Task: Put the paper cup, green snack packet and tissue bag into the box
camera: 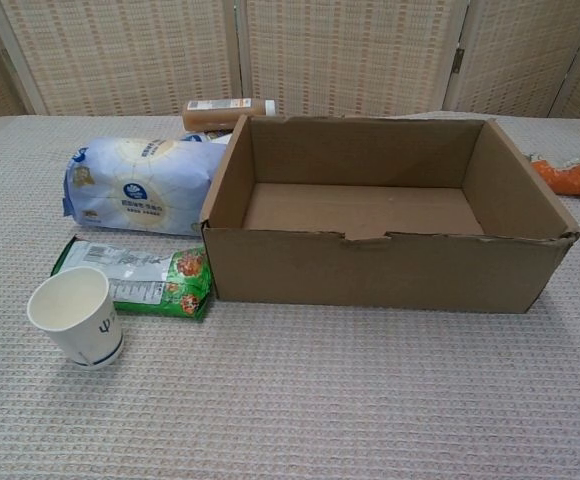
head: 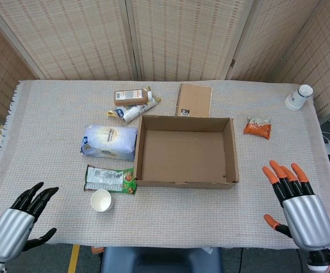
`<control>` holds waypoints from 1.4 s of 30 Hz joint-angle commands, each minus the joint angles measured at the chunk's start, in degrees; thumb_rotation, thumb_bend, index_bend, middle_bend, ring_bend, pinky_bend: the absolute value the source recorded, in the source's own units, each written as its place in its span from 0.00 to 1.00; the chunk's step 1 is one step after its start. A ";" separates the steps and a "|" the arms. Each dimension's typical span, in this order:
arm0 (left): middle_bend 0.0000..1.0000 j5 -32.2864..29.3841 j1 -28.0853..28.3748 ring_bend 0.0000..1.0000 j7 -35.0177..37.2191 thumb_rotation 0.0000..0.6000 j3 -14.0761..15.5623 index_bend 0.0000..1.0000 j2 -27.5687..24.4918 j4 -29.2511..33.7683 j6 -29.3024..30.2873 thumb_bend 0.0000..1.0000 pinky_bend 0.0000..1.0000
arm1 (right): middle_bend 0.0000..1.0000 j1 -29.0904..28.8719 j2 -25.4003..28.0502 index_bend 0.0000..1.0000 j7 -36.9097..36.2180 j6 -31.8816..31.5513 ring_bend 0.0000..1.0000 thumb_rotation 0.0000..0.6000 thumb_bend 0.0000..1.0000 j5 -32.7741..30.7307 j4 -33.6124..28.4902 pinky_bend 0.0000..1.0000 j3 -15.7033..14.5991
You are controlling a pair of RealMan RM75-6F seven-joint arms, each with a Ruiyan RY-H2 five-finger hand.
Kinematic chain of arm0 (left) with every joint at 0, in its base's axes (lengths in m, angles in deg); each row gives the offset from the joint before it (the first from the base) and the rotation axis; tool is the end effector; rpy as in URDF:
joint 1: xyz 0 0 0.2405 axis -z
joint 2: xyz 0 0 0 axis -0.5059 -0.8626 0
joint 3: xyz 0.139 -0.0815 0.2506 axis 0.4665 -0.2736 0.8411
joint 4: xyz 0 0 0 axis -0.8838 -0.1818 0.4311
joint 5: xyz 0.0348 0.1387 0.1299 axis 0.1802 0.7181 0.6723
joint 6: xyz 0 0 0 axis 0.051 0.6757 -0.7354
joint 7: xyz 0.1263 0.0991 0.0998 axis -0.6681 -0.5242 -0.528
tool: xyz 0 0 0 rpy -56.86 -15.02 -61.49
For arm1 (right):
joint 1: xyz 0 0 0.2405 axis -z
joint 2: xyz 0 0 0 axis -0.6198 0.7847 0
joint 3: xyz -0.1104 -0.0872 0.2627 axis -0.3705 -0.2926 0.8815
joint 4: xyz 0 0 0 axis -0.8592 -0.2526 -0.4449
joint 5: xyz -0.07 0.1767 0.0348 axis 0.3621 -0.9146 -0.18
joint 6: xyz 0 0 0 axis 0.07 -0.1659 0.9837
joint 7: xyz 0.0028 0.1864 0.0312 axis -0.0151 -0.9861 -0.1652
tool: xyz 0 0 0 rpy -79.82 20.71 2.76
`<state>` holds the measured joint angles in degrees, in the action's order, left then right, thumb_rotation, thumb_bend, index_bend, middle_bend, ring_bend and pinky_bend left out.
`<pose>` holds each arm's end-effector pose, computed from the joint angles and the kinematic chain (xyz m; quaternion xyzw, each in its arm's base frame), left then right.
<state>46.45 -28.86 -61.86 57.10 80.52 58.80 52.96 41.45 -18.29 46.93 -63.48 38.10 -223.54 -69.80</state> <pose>-0.2072 0.1735 0.2133 -0.6969 -0.3377 -0.4143 0.4783 -0.1834 -0.1766 0.2406 0.6529 -0.3245 0.3908 0.5618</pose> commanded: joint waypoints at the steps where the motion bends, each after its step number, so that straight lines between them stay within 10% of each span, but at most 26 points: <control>1: 0.12 -0.36 2.75 0.00 -1.30 1.00 1.03 0.07 2.28 1.49 -7.02 0.21 0.17 | 0.00 0.05 -0.15 0.04 0.15 0.18 0.00 1.00 0.08 0.62 0.00 0.00 -0.32; 15: 0.11 -14.55 9.59 0.00 -16.40 1.00 -4.64 0.07 15.85 -3.43 -19.03 0.21 0.16 | 0.00 0.89 1.58 0.04 -2.23 -1.12 0.00 1.00 0.08 2.53 0.00 0.00 -1.22; 42: 0.10 -37.57 20.66 0.01 -29.38 1.00 -7.63 0.12 24.45 -7.26 -24.90 0.21 0.22 | 0.00 -0.98 5.47 0.04 -7.12 -0.19 0.00 1.00 0.08 -1.88 0.00 0.00 -0.12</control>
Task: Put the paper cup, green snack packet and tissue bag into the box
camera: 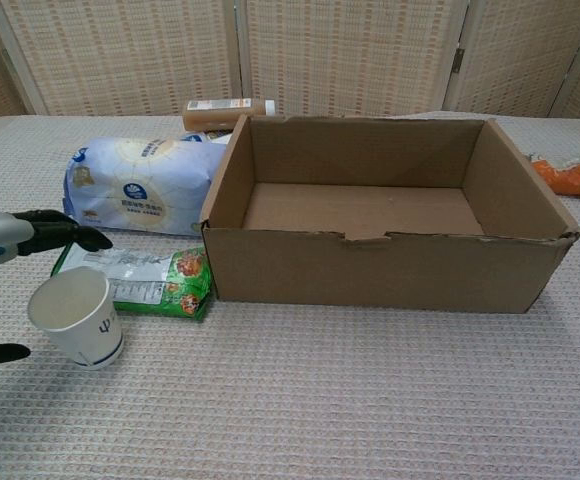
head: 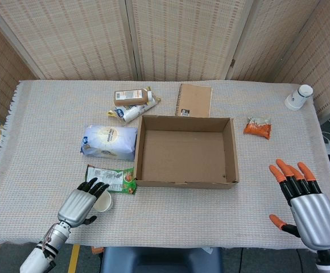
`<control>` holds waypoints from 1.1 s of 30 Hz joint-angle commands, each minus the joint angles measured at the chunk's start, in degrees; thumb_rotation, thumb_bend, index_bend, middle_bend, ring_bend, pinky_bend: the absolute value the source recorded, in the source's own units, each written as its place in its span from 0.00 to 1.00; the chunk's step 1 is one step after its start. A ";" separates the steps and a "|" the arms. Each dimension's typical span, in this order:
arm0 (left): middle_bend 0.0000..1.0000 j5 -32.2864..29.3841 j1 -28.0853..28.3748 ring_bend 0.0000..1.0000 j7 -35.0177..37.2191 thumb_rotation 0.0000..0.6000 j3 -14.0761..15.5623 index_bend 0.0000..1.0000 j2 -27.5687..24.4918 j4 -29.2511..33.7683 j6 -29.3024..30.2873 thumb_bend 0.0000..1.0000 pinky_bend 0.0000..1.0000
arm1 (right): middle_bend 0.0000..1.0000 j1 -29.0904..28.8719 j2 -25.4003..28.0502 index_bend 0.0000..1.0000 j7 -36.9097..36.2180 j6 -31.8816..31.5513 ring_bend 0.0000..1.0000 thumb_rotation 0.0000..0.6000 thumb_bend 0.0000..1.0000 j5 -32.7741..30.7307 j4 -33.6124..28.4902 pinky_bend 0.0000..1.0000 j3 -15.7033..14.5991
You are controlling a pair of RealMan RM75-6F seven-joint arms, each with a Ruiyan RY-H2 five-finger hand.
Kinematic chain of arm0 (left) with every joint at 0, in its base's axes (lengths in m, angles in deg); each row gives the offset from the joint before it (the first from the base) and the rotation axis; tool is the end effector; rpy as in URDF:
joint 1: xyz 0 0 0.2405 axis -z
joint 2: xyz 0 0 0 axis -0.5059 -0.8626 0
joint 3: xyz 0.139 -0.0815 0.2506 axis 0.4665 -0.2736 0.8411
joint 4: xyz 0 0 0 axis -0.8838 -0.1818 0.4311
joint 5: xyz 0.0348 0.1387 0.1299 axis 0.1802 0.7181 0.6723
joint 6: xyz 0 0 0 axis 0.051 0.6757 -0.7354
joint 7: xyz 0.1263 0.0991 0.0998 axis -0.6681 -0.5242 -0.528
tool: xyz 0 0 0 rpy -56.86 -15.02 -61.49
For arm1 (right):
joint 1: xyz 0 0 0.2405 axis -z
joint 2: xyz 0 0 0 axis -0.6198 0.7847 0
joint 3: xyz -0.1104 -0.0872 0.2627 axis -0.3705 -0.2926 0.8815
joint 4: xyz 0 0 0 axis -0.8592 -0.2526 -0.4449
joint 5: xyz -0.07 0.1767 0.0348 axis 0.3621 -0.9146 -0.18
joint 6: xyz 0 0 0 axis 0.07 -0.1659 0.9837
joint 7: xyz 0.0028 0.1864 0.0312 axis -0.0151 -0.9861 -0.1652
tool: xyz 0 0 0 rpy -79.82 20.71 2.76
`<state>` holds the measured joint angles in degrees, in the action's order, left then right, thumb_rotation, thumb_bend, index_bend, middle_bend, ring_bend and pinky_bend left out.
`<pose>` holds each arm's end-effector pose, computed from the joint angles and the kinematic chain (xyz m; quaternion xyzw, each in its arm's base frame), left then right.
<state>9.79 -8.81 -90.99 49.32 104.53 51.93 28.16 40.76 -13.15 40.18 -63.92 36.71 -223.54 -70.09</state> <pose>-0.2152 0.2694 0.0504 -0.7889 -0.3466 -0.2660 0.4321 -0.1856 -0.1789 0.2573 0.6478 -0.3433 0.3907 0.5567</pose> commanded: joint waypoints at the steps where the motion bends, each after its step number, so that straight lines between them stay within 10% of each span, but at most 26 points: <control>1: 0.10 -1.35 0.91 0.02 -0.35 1.00 0.20 0.12 0.58 -0.53 -0.14 0.21 0.24 | 0.00 -0.42 0.46 0.04 -0.54 0.35 0.00 1.00 0.08 -0.71 0.00 0.00 0.24; 23: 0.13 -4.38 4.59 0.03 0.35 1.00 2.80 0.23 2.40 -4.00 1.38 0.22 0.25 | 0.00 -3.17 0.49 0.04 -0.41 1.94 0.00 1.00 0.08 -6.89 0.00 0.00 2.19; 33: 0.28 -2.03 4.99 0.19 2.95 1.00 3.41 0.34 3.43 -5.54 3.03 0.27 0.42 | 0.00 -3.59 0.40 0.04 -0.25 1.93 0.00 1.00 0.08 -7.61 0.00 0.00 2.26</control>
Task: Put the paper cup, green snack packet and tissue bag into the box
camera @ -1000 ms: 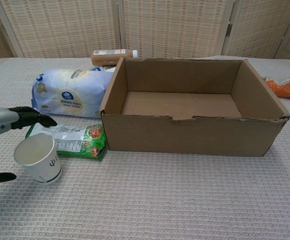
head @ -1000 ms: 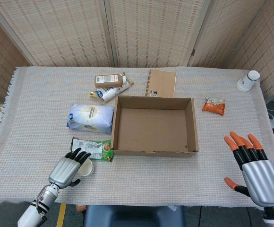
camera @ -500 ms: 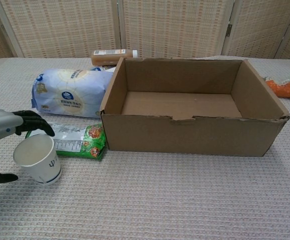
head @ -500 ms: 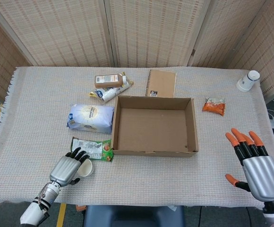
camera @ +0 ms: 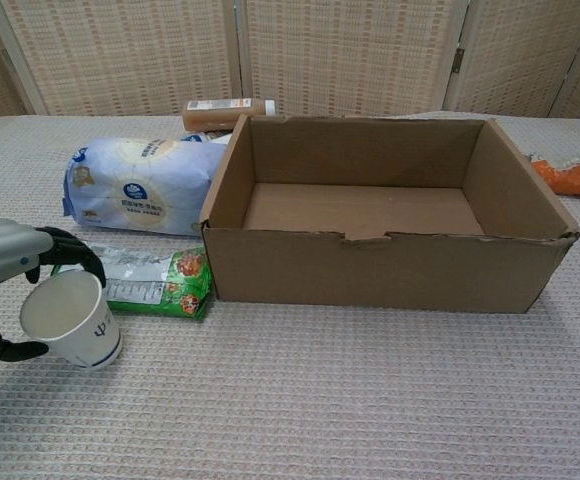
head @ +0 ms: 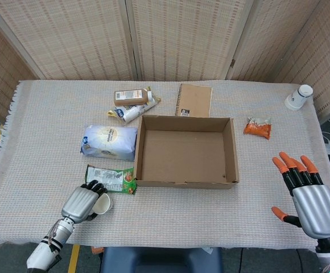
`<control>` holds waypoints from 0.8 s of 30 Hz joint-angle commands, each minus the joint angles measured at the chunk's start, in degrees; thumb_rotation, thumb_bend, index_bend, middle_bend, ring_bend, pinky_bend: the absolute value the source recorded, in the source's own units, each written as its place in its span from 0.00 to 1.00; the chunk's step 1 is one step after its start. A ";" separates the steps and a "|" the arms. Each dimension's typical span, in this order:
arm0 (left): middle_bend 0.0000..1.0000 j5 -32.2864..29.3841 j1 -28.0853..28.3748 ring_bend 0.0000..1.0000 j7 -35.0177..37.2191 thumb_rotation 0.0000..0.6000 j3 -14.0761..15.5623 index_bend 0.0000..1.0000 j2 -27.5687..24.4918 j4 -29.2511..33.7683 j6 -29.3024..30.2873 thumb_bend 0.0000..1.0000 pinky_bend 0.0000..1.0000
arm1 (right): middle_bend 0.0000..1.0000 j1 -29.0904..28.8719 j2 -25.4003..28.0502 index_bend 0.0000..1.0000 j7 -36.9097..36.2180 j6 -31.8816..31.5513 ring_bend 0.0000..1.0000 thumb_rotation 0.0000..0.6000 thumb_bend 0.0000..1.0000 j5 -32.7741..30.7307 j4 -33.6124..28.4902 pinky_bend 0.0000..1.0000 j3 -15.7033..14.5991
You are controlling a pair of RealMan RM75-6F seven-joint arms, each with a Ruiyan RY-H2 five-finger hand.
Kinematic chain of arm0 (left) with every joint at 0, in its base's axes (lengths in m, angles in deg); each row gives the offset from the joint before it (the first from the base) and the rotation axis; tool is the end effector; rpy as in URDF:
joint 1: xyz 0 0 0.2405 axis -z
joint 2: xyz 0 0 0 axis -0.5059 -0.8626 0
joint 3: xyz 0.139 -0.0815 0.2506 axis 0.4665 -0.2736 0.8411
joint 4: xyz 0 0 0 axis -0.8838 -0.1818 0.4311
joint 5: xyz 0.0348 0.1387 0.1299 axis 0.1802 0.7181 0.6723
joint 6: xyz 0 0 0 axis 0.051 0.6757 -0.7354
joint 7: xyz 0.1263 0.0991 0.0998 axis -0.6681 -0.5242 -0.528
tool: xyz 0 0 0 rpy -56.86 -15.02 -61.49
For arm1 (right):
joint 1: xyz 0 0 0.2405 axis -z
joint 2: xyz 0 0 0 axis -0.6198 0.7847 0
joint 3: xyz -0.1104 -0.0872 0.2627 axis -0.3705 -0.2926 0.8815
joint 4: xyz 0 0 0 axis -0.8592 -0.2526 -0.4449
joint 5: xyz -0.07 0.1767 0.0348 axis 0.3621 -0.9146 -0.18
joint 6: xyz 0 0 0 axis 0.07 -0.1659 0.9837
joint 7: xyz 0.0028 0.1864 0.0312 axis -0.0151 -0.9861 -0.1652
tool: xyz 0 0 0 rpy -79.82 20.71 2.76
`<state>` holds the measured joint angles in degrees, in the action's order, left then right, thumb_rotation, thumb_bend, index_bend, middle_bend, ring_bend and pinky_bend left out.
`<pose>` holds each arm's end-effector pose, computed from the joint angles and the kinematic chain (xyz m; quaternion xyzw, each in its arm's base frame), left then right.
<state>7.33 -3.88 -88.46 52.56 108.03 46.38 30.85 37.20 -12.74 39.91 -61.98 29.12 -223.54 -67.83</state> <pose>-0.2220 0.2864 0.0321 -0.7896 -0.3442 -0.2609 0.4358 -0.1934 -0.1981 0.2589 0.6409 -0.3558 0.3774 0.5659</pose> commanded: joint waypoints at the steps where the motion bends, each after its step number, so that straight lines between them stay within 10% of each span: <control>1: 0.31 0.52 0.08 0.21 0.58 1.00 0.24 0.36 -0.19 0.12 0.42 0.27 0.44 | 0.00 -0.05 -0.02 0.04 0.04 0.00 0.00 1.00 0.08 -0.07 0.00 0.00 -0.02; 11: 0.41 0.46 0.42 0.31 0.47 1.00 0.97 0.42 -3.56 4.00 1.28 0.29 0.54 | 0.00 -0.03 0.06 0.04 -0.13 -0.37 0.00 1.00 0.08 -0.05 0.00 0.00 -0.20; 24: 0.43 1.78 3.10 0.32 -3.89 1.00 -2.99 0.41 -26.62 25.55 5.43 0.29 0.56 | 0.00 -0.30 0.18 0.04 -0.30 -0.48 0.00 1.00 0.08 -0.39 0.00 0.00 -0.20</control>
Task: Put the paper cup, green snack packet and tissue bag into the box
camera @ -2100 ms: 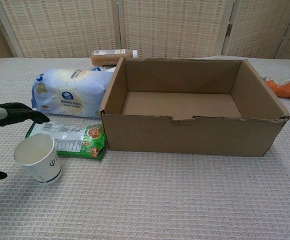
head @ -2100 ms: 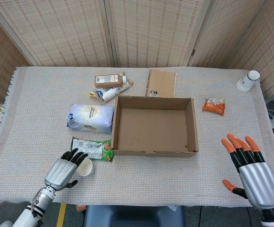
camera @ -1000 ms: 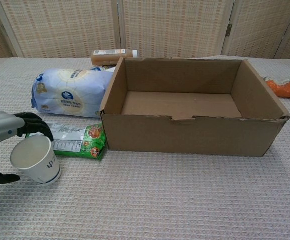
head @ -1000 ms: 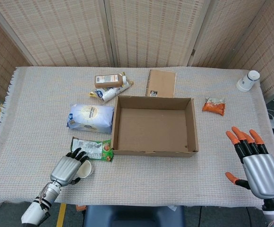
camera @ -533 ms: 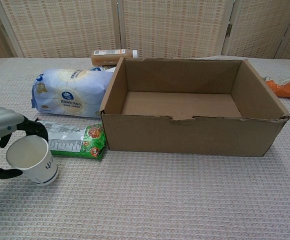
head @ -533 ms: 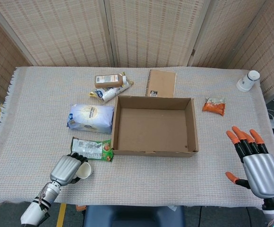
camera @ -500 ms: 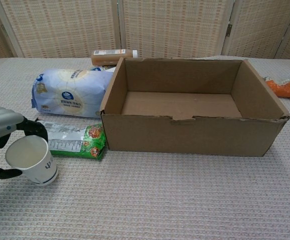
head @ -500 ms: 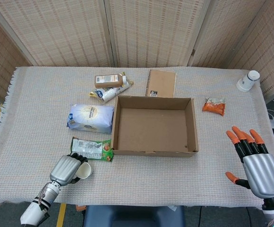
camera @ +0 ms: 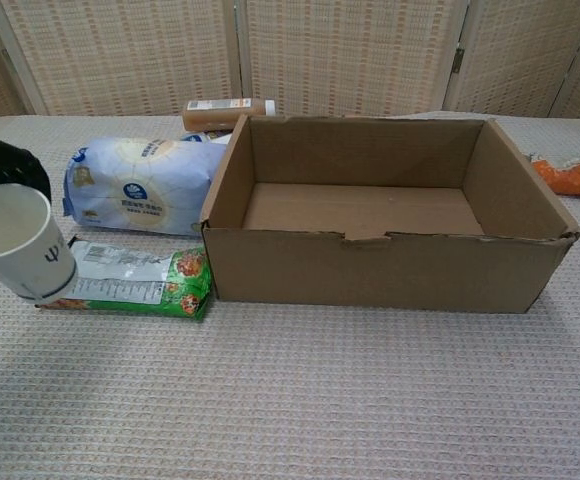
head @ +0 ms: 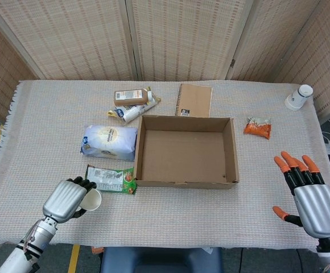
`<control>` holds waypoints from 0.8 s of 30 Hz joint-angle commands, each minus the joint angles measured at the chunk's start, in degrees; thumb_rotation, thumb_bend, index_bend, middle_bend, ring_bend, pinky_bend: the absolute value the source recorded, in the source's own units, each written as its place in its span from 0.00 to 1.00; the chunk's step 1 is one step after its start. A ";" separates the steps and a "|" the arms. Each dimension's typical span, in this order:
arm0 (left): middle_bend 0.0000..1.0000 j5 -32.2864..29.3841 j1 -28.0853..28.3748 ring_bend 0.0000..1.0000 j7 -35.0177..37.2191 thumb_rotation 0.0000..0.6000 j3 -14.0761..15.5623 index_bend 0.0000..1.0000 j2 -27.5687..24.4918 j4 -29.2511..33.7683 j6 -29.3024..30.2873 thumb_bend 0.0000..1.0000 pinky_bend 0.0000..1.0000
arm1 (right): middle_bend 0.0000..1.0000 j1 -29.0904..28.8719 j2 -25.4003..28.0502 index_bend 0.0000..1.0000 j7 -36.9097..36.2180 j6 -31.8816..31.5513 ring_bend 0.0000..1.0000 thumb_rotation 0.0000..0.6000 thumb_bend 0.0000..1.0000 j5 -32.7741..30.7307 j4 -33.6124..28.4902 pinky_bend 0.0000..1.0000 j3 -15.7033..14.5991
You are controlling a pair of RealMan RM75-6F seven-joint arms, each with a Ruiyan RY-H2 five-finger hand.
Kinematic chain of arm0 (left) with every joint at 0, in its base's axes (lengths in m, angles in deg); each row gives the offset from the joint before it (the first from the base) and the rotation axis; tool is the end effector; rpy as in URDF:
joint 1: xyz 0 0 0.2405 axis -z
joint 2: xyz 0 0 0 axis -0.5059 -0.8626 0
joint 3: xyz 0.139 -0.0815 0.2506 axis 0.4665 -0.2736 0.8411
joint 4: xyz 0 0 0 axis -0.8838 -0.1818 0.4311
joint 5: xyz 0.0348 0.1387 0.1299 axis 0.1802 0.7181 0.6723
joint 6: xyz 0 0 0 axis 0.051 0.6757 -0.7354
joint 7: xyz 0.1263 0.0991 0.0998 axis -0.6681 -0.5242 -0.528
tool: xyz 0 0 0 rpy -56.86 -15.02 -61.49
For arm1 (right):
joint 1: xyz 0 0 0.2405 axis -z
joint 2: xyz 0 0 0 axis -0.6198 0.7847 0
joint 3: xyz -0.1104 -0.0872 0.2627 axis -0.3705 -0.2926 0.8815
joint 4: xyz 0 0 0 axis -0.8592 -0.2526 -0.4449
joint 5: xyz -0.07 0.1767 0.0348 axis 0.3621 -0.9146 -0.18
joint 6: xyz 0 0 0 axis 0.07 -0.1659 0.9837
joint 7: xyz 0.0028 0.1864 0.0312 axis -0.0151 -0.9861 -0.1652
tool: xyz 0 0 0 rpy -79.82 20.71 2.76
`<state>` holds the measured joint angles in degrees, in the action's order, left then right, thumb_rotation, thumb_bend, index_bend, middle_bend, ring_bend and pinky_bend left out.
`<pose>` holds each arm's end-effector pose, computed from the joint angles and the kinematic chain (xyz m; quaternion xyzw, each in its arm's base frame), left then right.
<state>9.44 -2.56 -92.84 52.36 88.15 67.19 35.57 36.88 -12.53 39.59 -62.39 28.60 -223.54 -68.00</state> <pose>-0.1667 0.2759 0.1398 -0.7892 -0.2871 -0.2792 0.4656 -0.1942 -0.1991 0.2608 0.6378 -0.3574 0.3777 0.5682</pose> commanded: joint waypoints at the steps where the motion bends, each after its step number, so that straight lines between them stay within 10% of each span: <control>1: 0.43 0.00 2.46 0.32 0.97 1.00 -3.66 0.42 -8.05 4.74 0.42 0.29 0.56 | 0.00 0.04 -0.05 0.04 0.05 -0.12 0.00 1.00 0.08 0.23 0.00 0.00 -0.07; 8: 0.46 -4.34 11.51 0.35 3.65 1.00 -10.55 0.44 -10.62 4.74 -6.65 0.29 0.58 | 0.00 0.11 -0.27 0.04 0.55 -0.23 0.00 1.00 0.08 0.71 0.00 0.00 -0.27; 14: 0.48 -17.56 23.87 0.37 -2.74 1.00 -16.27 0.47 -0.20 4.53 -6.90 0.29 0.61 | 0.00 0.29 0.63 0.04 0.05 -0.35 0.00 1.00 0.08 1.07 0.00 0.00 -0.53; 24: 0.48 -32.73 39.39 0.38 -12.12 1.00 -17.70 0.47 18.26 -10.35 -3.60 0.29 0.58 | 0.00 -0.58 2.37 0.04 -1.59 0.75 0.00 1.00 0.08 -0.69 0.00 0.00 -0.19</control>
<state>-19.21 32.65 -102.36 35.44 101.59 61.67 30.81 36.35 -10.25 38.07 -61.62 28.00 -223.54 -68.24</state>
